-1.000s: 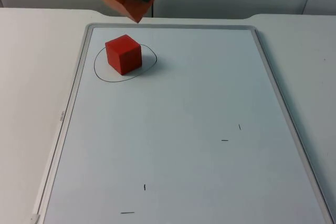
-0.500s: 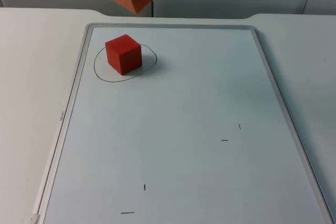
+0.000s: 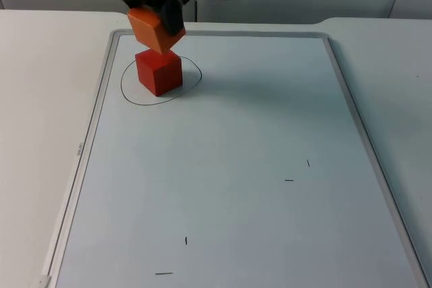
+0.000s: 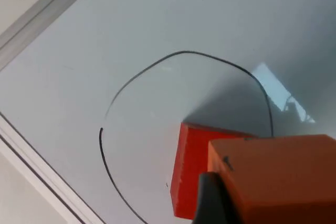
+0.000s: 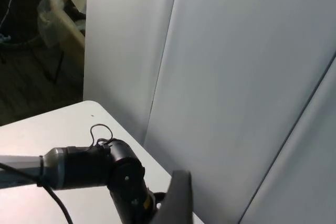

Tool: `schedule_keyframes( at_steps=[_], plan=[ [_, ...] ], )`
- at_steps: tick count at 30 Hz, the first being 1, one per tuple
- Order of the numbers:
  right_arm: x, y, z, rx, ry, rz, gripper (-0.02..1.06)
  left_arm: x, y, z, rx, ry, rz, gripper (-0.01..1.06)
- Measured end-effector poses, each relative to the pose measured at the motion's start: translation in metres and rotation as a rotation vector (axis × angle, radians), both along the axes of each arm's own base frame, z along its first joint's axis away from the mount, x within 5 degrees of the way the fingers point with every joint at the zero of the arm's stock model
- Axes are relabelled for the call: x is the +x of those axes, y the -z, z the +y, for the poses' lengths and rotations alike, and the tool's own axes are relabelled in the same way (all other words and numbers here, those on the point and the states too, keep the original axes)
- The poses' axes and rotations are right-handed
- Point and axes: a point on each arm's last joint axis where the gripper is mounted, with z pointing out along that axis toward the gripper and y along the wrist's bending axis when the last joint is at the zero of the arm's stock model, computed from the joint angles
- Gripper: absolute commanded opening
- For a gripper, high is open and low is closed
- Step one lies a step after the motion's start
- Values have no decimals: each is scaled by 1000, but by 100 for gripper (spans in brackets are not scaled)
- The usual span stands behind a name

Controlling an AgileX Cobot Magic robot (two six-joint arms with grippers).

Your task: Pick up one cube with the left hand and another cube with the right hand. First place the cube in the right hand at the target position, then stack the cube in the left hand on top.

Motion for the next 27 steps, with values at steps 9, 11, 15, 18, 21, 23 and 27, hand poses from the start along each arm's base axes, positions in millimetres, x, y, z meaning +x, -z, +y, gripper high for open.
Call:
schedule_keyframes(
  at_steps=[9, 11, 15, 18, 21, 23, 27],
  plan=[
    [12, 8, 6, -13, 0, 26, 75, 5, 15, 2, 55, 9, 13, 0],
    [12, 8, 6, -13, 0, 26, 75, 5, 15, 2, 57, 9, 12, 0],
    [12, 8, 6, -13, 0, 26, 75, 6, 16, 2, 56, 9, 11, 0],
    [12, 8, 6, -13, 0, 29, 75, 6, 20, 2, 59, 9, 20, 0],
    [12, 8, 6, -10, 1, 31, 75, 7, 25, 2, 61, 8, 28, 0],
    [12, 8, 6, -10, 1, 31, 75, 7, 28, 2, 62, 8, 32, 0],
    [12, 8, 6, -10, 1, 31, 75, 8, 28, 2, 62, 8, 32, 0]
  ],
)
